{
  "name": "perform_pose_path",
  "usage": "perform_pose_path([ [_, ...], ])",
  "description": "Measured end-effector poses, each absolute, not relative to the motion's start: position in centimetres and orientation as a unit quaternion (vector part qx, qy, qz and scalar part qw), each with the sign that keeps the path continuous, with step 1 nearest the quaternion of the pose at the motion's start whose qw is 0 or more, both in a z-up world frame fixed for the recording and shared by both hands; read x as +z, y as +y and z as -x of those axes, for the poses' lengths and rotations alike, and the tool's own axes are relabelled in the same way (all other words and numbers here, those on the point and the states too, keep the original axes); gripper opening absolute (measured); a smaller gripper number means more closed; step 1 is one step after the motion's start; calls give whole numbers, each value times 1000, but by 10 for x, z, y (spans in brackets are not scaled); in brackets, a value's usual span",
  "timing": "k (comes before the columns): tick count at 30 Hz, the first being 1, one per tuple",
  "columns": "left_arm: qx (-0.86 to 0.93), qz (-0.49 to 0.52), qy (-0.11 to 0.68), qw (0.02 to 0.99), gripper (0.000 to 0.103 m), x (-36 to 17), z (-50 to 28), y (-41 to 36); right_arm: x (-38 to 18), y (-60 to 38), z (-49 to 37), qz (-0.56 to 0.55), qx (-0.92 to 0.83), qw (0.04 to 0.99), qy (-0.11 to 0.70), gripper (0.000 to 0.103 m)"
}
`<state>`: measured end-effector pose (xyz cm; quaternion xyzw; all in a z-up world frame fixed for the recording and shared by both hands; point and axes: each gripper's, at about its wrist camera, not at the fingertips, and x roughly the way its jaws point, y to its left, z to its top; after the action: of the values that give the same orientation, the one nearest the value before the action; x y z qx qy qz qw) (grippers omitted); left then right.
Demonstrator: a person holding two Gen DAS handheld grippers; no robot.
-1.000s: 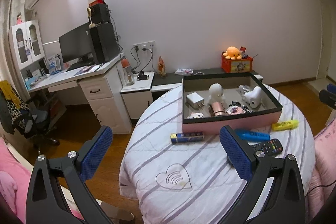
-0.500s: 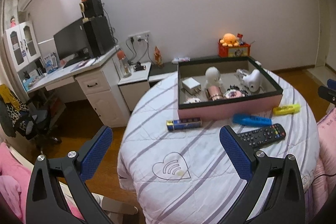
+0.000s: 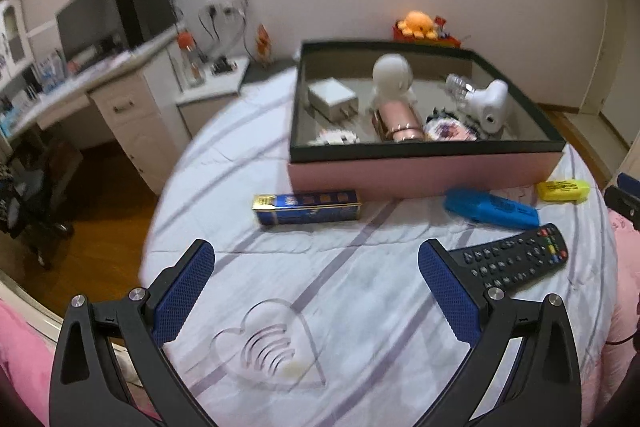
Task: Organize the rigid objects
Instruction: 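Move both tools back toward the items beside the box, then grasp the blue-and-gold small box with the left tool while the right tool approaches the highlighter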
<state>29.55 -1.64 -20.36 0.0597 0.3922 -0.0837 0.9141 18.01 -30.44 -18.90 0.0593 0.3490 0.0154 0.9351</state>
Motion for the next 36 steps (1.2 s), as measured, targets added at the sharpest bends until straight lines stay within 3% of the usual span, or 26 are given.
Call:
perform_pose_path([
  [14,-86,-12,447,890,101,-246,-359,-11,-218,-308,-223,-48,18,916,398,103],
  [15,-87,-12,444,892,100,-247,-359,-12,-220,-307,-225,-45,19,914,402,103],
  [18,-82,-22,435,896,84,-246,-358,-13,-225,-305,-231,-38,17,909,414,103],
  [30,-96,-48,433,895,84,-238,-331,-4,-231,-312,-244,-29,45,907,418,103],
  [32,-100,-52,435,893,84,-236,-322,-2,-232,-313,-242,-34,47,906,419,100],
  [36,-104,-58,432,894,84,-231,-310,1,-230,-308,-234,-35,50,903,425,79],
])
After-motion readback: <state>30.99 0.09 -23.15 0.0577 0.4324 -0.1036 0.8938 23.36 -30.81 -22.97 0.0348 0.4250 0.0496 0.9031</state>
